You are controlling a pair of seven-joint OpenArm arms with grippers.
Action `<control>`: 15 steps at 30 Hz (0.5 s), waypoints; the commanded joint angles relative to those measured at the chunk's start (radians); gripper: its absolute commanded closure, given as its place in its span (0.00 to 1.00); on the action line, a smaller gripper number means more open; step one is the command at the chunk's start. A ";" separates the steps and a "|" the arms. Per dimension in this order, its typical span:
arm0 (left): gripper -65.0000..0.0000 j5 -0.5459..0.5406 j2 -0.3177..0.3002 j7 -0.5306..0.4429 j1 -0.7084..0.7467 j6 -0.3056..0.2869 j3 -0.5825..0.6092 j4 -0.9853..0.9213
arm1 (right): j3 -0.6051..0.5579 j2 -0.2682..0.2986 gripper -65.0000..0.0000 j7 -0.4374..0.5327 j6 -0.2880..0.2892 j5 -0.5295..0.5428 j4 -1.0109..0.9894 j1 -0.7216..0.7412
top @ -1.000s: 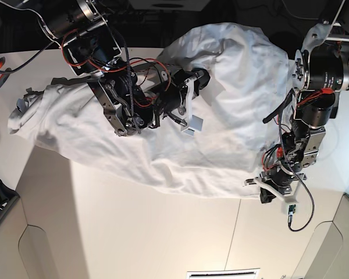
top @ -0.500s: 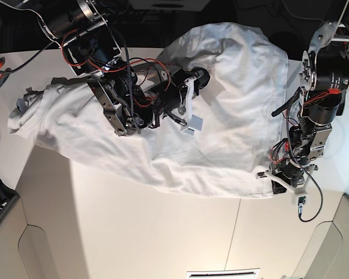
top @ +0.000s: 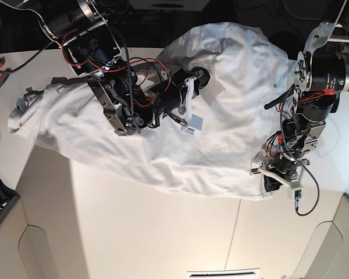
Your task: Layout the t-shirt on the table in an organized manner, then fold the t-shirt properly
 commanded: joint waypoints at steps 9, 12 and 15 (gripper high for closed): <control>0.55 0.043 -0.023 -0.008 -0.034 -0.003 -0.001 0.051 | -0.004 0.003 1.00 -0.044 -0.011 -0.063 -0.002 -0.004; 0.45 0.037 -0.022 -0.008 -0.034 0.005 -0.001 0.050 | -0.004 0.003 1.00 -0.044 -0.011 -0.063 -0.002 -0.004; 0.45 0.037 -0.023 0.010 -0.034 0.058 -0.001 0.047 | -0.004 0.003 1.00 -0.044 -0.011 -0.063 -0.002 -0.003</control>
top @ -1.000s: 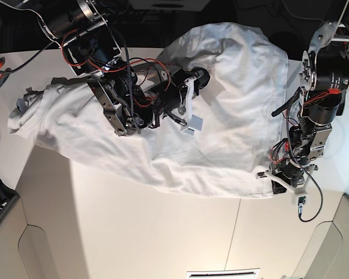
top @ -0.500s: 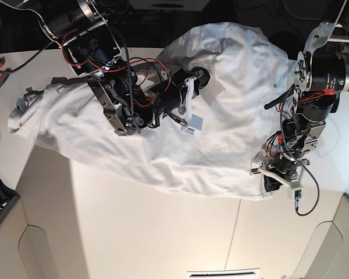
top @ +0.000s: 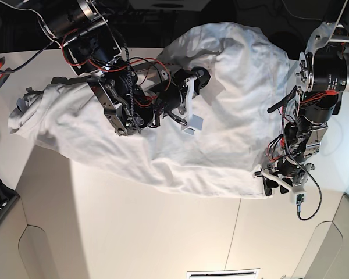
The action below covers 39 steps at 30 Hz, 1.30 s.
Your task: Layout the t-shirt on the table in an organized manner, then fold the t-shirt properly
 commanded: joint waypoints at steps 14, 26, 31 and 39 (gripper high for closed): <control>0.46 -0.119 0.021 0.006 -0.027 -0.010 -0.002 -0.027 | -0.004 0.003 1.00 -0.043 -0.011 -0.063 -0.002 -0.003; 0.50 -0.119 0.072 0.038 -0.027 -0.015 -0.001 -0.027 | -0.004 0.003 1.00 -0.040 -0.011 -0.063 -0.002 -0.003; 0.90 -0.119 0.072 0.051 -0.027 -0.042 -0.001 -0.027 | -0.004 0.003 1.00 -0.035 -0.011 -0.063 -0.002 -0.003; 1.00 -0.119 0.067 0.058 -0.027 -0.043 -0.001 -0.027 | 0.005 0.003 1.00 -0.029 -0.011 -0.062 -0.001 -0.002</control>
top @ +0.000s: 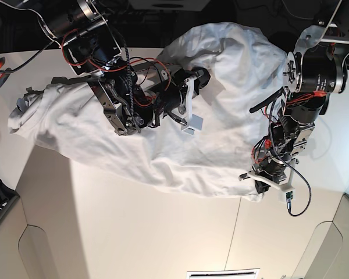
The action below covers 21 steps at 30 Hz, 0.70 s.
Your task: Layout the t-shirt on the table in an organized manner, then fold the t-shirt properly
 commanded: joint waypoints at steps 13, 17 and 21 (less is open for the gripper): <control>1.00 0.003 -0.006 0.008 -0.022 -0.006 -0.001 0.010 | 0.262 0.003 0.73 -0.032 0.014 0.063 0.229 0.082; 1.00 0.013 -0.006 0.008 -0.022 -0.006 -0.001 0.010 | 0.427 0.003 0.74 0.005 0.015 0.049 0.375 0.131; 1.00 0.013 -0.006 0.008 -0.022 -0.006 -0.001 0.010 | 0.581 0.018 0.74 0.050 0.014 -0.042 0.414 0.185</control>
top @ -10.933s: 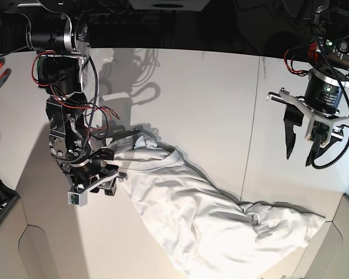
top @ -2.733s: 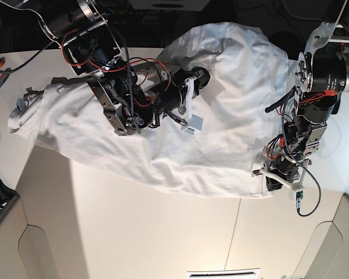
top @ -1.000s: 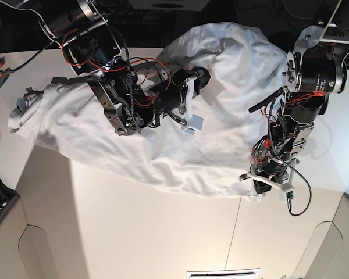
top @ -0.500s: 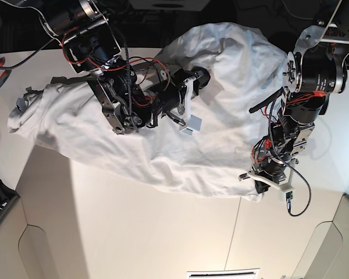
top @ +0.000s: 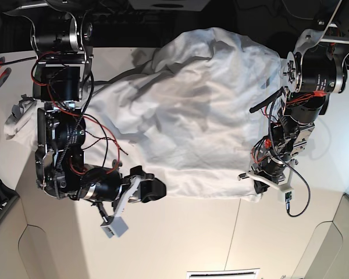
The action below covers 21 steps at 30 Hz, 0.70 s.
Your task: Layout the t-shirt on the table in an organized manner, then fold the t-shirt properly
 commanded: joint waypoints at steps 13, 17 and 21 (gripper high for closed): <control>1.00 0.004 -0.006 -0.001 -0.022 -0.003 -0.001 0.008 | 0.109 0.381 0.58 0.077 -0.008 -0.072 -0.183 0.004; 1.00 0.016 -0.006 -0.004 -0.022 -0.003 -0.001 0.008 | 0.109 0.462 0.56 0.030 -0.003 0.014 -0.309 0.005; 1.00 0.019 -0.006 -0.004 -0.022 -0.003 -0.001 0.008 | 0.109 0.531 0.56 0.037 0.005 0.023 -0.405 0.005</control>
